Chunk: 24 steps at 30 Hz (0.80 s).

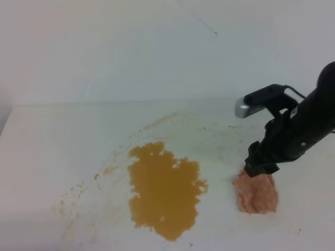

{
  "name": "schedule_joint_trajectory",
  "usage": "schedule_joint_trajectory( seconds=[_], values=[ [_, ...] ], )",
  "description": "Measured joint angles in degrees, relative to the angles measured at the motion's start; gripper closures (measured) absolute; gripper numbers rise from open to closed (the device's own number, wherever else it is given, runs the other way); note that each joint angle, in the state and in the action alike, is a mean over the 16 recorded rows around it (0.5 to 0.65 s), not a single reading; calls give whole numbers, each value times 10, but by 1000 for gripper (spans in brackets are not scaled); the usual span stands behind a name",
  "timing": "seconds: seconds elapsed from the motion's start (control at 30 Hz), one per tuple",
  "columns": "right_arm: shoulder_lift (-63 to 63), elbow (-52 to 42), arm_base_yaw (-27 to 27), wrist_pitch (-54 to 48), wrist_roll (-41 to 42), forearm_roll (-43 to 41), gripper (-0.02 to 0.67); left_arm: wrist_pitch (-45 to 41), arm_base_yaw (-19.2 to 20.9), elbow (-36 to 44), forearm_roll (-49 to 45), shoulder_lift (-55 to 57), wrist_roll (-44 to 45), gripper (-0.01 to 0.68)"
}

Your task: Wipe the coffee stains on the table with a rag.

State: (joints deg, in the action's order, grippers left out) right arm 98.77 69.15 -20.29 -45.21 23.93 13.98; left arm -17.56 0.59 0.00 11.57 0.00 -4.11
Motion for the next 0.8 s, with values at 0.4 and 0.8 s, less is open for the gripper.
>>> schedule_joint_trajectory(
  seconds=[0.4,0.8],
  values=[
    [113,11,-41,46,-104,-99,227,0,0,0,-5,0,0,675],
    [161,20,-42,50,-136,-132,390,0,0,0,-6,0,0,675]
  ],
)
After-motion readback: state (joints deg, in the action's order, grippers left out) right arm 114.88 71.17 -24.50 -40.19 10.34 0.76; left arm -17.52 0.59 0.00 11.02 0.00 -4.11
